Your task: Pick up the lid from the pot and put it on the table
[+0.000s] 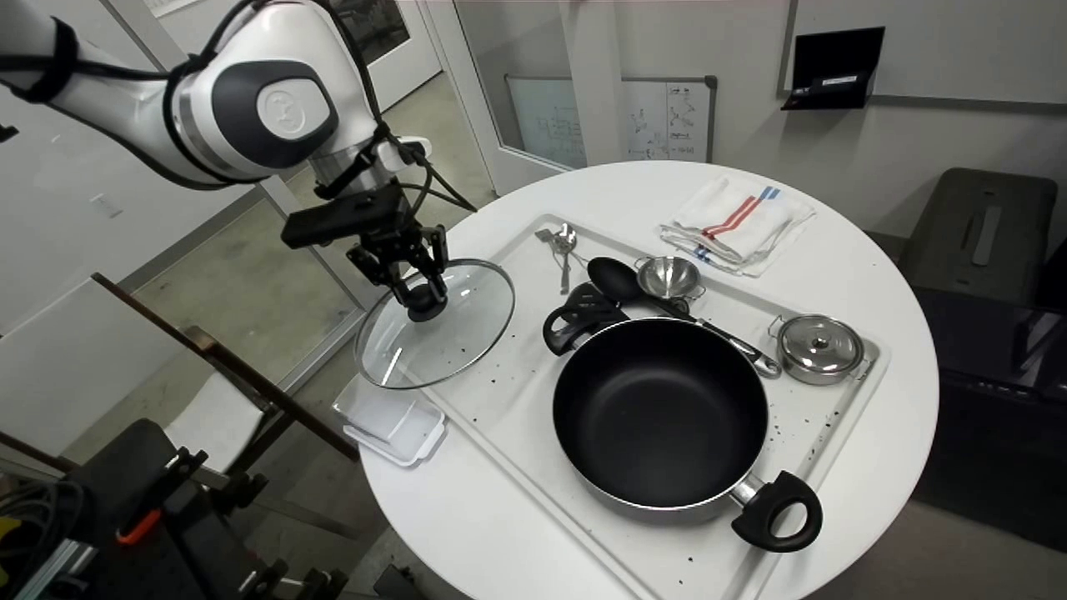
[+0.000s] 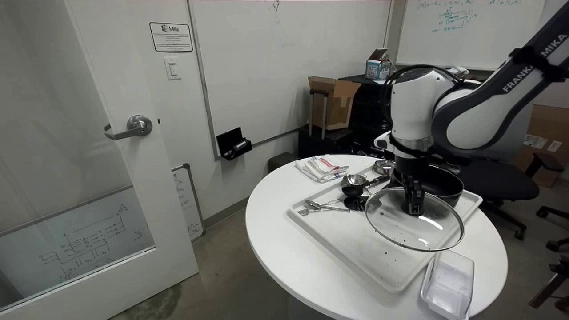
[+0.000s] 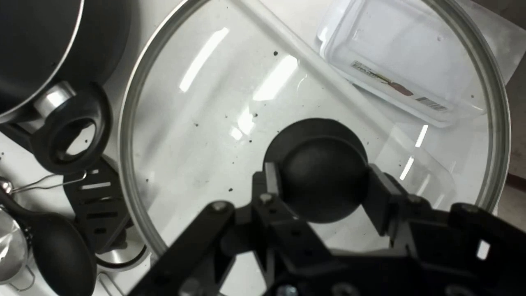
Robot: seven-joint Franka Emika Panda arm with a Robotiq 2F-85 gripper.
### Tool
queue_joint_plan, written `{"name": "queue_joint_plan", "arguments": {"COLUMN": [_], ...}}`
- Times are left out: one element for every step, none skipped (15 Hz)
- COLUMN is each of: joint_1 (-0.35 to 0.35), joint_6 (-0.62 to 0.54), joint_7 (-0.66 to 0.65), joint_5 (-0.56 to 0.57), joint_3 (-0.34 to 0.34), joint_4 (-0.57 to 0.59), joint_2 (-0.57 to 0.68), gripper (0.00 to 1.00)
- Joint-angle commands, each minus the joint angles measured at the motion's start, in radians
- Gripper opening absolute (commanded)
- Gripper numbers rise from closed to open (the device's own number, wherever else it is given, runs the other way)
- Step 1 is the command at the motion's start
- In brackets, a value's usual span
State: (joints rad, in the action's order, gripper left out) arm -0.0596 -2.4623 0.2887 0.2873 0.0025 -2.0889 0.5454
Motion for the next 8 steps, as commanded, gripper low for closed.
{"name": "queue_joint_plan", "arguments": {"joint_1": [0.007,0.009,0.012,0.015,0.020,0.023,0.024,0.024], "joint_6": [0.019,0.024,0.038,0.045,0.060,0.079,0.102,0.126], "joint_7": [0.003,0.005,0.010,0.014,0.019,0.023,0.022,0.020], "joint_5": [0.028,0.027,0.022,0.019,0.014,0.009,0.006,0.004], "joint_3": [-0.005,-0.006,-0.004,-0.003,0.000,0.002,0.001,0.001], "joint_4": [0.018,0.021,0.028,0.031,0.039,0.047,0.059,0.073], "joint_2": [0.019,0.026,0.034,0.040,0.047,0.052,0.059,0.066], "gripper": [0.25,0.25,0.25,0.25,0.25,0.25,0.25,0.25]}}
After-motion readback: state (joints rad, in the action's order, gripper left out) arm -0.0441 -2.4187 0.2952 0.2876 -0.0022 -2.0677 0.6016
